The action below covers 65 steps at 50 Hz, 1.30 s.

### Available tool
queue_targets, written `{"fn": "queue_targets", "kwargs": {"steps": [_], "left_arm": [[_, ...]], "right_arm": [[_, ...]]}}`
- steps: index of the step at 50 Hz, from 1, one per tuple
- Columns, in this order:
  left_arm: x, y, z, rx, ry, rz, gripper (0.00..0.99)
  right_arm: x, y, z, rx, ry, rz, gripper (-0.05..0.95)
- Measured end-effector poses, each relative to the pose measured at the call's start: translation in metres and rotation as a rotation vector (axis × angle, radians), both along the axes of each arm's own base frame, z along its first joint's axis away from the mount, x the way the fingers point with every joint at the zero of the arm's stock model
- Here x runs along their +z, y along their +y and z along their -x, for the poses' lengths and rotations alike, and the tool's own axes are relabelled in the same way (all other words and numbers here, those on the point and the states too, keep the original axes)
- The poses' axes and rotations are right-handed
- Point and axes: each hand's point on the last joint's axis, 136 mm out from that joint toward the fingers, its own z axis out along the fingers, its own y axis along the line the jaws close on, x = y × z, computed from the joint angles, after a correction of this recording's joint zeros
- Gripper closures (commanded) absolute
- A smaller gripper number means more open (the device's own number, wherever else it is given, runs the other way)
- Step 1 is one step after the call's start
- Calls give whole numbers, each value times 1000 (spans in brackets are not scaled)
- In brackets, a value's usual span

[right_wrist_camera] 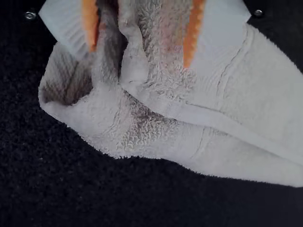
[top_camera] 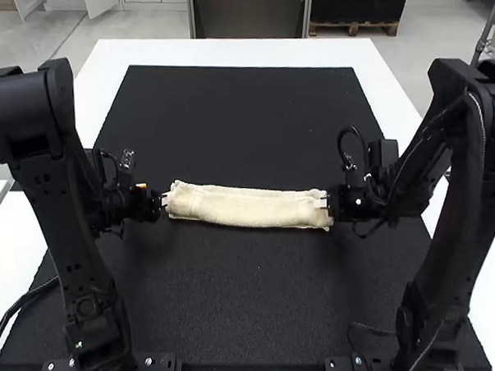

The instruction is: Fold the towel.

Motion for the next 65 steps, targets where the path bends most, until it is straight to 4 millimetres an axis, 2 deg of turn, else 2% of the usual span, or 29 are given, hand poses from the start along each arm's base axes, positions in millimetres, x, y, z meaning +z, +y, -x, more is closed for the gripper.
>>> {"fn": "queue_targets", "kwargs": {"steps": [3,13,17,23,40,65], "left_arm": [[0,0,0,0,0,0,38],[0,0,0,0,0,0,38],[0,0,0,0,0,0,38],[0,0,0,0,0,0,38],[0,0,0,0,0,0,38],[0,0,0,0,1,1,38]], "right_arm": [[0,0,0,1,-3,1,233],[0,0,0,2,-2,2,156],[0,-1,0,1,-2,2,85],[0,-2,-1,-2,-4,4,56],[14,-16,-9,-41,-50,10,57],[6,-16,-4,-43,-26,11,61]]}}
